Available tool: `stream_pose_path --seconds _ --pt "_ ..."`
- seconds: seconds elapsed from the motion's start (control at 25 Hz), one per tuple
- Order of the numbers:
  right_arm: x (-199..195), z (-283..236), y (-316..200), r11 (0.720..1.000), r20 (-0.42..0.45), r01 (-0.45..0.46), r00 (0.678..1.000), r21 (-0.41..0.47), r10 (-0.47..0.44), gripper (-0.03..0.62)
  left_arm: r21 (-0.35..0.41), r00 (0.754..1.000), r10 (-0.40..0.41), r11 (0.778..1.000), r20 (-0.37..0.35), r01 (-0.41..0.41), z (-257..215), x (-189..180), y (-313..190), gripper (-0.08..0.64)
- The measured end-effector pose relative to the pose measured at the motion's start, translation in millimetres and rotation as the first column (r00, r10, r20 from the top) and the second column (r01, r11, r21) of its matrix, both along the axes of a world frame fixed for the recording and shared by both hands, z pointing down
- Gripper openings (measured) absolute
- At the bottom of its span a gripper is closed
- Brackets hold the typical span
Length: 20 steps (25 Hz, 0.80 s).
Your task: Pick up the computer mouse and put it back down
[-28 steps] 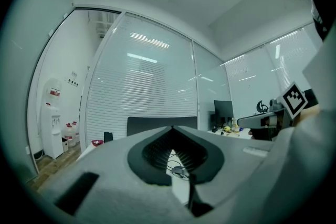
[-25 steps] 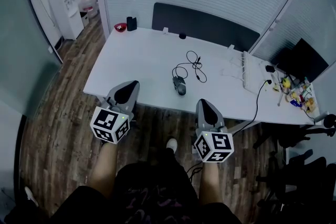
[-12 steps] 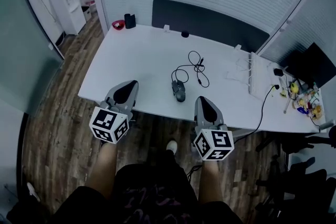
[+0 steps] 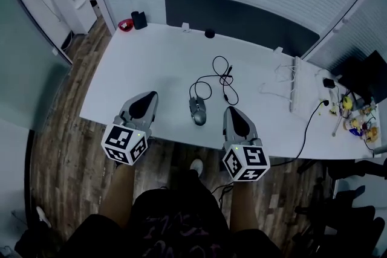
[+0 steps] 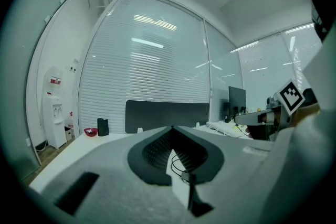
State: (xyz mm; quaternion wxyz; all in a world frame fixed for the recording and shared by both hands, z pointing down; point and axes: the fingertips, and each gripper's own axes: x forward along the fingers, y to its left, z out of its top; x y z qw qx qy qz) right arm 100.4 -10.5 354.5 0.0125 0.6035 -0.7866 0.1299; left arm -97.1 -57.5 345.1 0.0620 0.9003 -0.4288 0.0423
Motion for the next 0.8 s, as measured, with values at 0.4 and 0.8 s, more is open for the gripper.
stream_pose_path --seconds 0.4,0.8 --pt "42 20 -61 0.999 0.035 0.044 0.998 -0.032 -0.042 0.002 -0.052 0.999 -0.022 0.998 0.03 0.023 20 46 -50 -0.008" --pt "56 39 -90 0.994 0.073 0.087 0.994 -0.065 -0.082 0.002 -0.093 0.997 -0.039 0.995 0.066 0.045 36 71 -65 -0.006"
